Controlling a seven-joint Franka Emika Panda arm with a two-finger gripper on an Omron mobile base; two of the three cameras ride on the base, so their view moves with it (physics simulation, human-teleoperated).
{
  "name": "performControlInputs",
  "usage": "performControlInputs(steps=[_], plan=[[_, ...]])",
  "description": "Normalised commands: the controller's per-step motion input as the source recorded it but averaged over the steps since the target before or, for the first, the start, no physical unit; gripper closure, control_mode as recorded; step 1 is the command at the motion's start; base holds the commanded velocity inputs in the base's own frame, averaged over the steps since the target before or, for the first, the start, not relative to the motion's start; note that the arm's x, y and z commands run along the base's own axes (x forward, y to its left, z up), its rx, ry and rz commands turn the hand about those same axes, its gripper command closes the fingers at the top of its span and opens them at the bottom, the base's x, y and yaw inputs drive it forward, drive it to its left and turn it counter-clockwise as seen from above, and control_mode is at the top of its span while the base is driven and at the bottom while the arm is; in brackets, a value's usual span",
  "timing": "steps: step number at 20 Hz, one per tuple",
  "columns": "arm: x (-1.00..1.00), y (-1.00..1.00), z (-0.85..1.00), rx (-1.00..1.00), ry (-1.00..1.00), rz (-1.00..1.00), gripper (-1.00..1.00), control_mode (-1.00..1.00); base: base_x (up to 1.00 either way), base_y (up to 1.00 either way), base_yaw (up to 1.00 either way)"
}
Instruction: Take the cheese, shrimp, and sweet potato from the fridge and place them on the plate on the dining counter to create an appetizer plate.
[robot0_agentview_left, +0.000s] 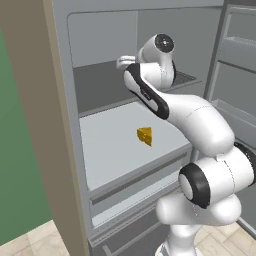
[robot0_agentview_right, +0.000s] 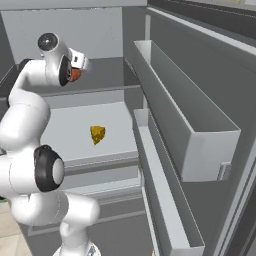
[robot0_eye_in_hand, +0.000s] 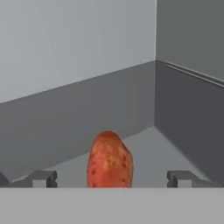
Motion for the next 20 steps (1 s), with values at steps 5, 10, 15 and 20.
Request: performControlInputs(steps=[5,10,15,20], plan=[[0.17,0.1,-0.28,0.0,0.07,0.0,-1.0,-1.0,0.0,0.0,0.0],[0.0,0.11,-0.27,0.0,0.07,0.0,-1.0,-1.0,0.0,0.0,0.0],[0.16,0.03,-0.26,0.0,0.07,0.0,-1.0,-1.0,0.0,0.0,0.0],[0.36,0.0,-0.38,0.0,0.06,0.0,-1.0,-1.0,0.0,0.0,0.0]])
